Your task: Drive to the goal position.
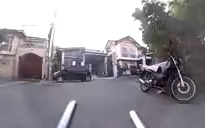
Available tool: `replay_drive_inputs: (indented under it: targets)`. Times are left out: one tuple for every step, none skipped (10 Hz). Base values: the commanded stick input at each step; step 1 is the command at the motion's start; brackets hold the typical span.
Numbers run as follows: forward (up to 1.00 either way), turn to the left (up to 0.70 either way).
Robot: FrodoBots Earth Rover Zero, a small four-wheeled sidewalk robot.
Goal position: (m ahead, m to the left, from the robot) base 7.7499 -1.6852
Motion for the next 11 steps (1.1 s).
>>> replay_drive_inputs:
  targets:
    - [0.85, 0.00]
    - [0.85, -0.07]
    - [0.85, -0.23]
    - [0.85, -0.34]
    - [0.85, -0.34]
    - [0.85, -0.34]
    - [0.85, -0.34]
    - [0.85, -0.34]
    - [0.85, -0.34]
    - [0.85, -0.34]
    - [0.85, -0.34]
